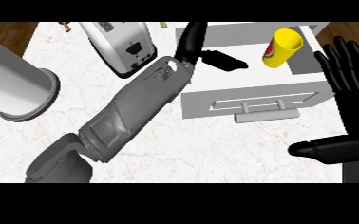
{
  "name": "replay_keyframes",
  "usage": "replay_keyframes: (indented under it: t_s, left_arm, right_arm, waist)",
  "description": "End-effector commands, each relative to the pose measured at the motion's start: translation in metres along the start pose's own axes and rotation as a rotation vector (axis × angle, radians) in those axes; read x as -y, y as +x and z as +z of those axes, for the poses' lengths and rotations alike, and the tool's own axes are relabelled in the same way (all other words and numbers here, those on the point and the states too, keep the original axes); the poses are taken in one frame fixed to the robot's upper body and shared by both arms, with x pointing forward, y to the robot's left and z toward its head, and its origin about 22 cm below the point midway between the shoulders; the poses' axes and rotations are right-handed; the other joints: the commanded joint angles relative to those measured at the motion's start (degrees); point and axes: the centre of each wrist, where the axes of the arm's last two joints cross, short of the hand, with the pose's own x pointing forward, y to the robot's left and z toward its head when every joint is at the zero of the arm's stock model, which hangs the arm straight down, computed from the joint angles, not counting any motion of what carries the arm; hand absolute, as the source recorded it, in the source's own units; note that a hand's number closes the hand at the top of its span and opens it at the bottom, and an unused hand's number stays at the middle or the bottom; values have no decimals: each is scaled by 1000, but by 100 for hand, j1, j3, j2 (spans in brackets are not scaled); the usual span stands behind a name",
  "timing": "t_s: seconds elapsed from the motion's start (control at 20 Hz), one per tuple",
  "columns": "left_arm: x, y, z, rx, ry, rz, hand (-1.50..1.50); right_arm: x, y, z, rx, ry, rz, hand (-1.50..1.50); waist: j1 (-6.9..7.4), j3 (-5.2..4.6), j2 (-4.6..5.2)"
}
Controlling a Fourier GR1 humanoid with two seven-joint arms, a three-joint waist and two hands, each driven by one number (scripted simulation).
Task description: Pick up the cup, place it into the drawer and close the drawer
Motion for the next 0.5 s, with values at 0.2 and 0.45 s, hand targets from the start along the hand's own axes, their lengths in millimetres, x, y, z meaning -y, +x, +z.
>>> replay_keyframes:
  t_s: [0.2,0.45]
  left_arm:
    - [7,28,-5,94,35,140,-150]
    - [-1,41,-13,75,65,166,-150]
  right_arm:
    - [-4,20,9,13,114,-27,150]
    - [1,26,27,-59,236,168,150]
  waist:
    - [249,-6,-82]
    - [443,-6,-129]
